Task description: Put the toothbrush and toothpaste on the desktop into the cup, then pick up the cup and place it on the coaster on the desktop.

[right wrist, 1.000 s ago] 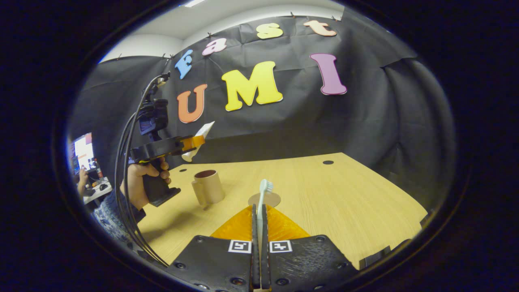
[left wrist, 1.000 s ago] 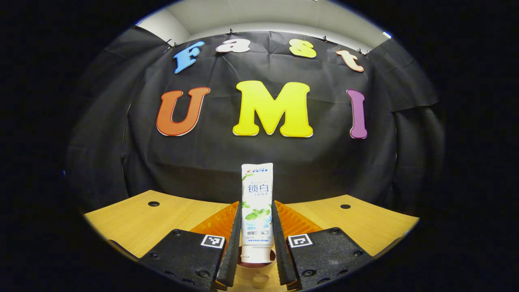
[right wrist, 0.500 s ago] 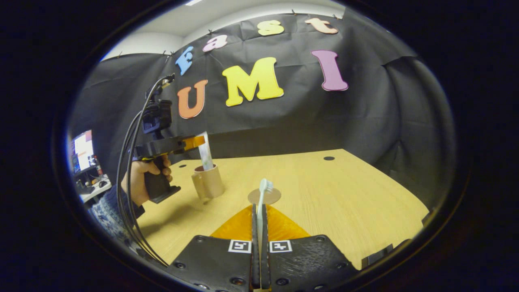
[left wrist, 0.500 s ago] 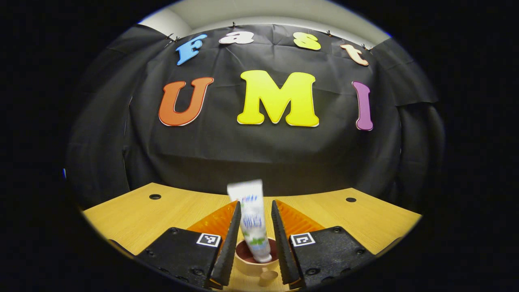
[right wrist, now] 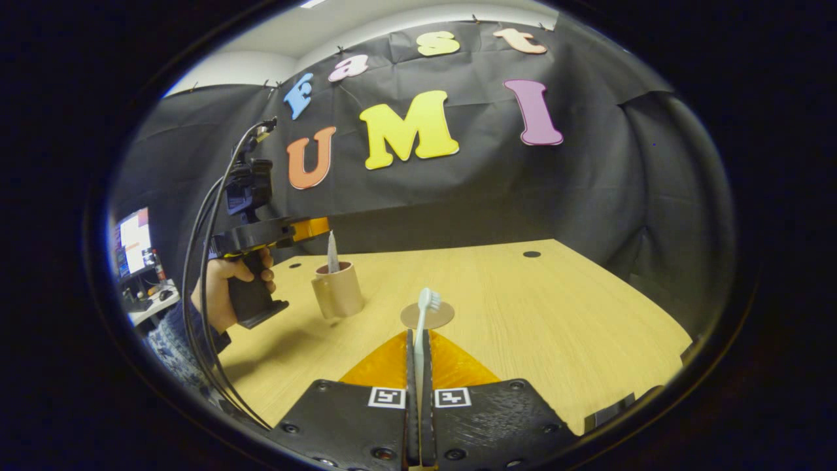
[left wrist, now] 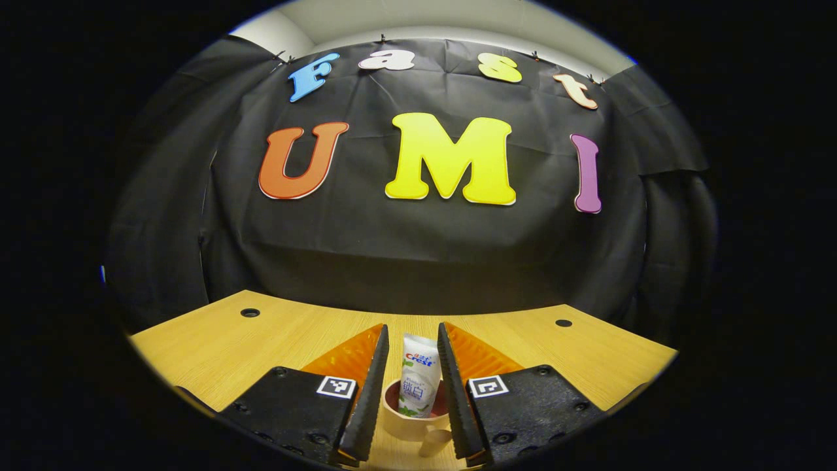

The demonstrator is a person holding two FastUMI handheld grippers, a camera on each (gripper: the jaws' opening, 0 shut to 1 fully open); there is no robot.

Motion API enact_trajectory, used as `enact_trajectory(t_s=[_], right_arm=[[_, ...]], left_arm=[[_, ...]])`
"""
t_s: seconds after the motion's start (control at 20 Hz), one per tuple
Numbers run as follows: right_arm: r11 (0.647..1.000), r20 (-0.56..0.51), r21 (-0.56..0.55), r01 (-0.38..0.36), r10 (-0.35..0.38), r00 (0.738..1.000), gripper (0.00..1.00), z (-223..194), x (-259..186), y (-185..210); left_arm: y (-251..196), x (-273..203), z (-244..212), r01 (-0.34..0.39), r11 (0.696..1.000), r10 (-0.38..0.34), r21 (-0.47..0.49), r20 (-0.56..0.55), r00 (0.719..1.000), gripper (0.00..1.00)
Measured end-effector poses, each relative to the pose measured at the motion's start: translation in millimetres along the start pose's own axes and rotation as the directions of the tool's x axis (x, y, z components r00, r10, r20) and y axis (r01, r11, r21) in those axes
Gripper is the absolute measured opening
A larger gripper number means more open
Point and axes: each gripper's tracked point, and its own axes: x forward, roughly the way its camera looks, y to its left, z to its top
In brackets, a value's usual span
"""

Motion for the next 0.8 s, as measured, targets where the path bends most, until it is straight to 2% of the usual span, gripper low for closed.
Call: enact_trajectory(t_s=[0.05, 0.15, 0.35, 0.4, 0.45, 0.65, 0.8], right_arm=[[1.000, 0.003, -0.004, 0.000, 0.000, 1.000, 0.02, 2, 2, 1], [1.000, 0.005, -0.003, -0.004, 0.004, 1.000, 0.02, 6, 6, 6], [0.999, 0.018, -0.028, -0.023, 0.023, 1.000, 0.02, 18, 20, 23], [0.999, 0.020, -0.036, -0.029, 0.030, 0.999, 0.02, 21, 25, 28], [0.998, 0.022, -0.044, -0.040, 0.041, 0.999, 0.02, 25, 30, 35], [0.995, 0.047, -0.063, -0.079, 0.082, 0.996, 0.01, 50, 49, 67], [0.994, 0.095, -0.048, -0.103, 0.107, 0.990, 0.02, 84, 69, 91]], left_arm=[[-2, -1, -2, 0.008, 1.000, -0.008, -0.004, -0.010, 1.000, 0.48], [-6, -6, -7, 0.014, 1.000, -0.014, 0.003, -0.031, 0.999, 0.55], [-4, -26, -3, 0.007, 0.999, -0.007, 0.044, 0.006, 1.000, 0.85], [-3, -31, -4, 0.008, 0.999, -0.008, 0.045, 0.011, 1.000, 0.96], [-2, -37, -4, 0.006, 0.999, -0.007, 0.046, 0.018, 1.000, 1.00], [12, -61, -18, -0.009, 0.999, 0.009, 0.053, -0.002, 1.000, 1.00], [18, -79, -37, -0.008, 0.996, 0.010, 0.084, -0.025, 1.000, 1.00]])
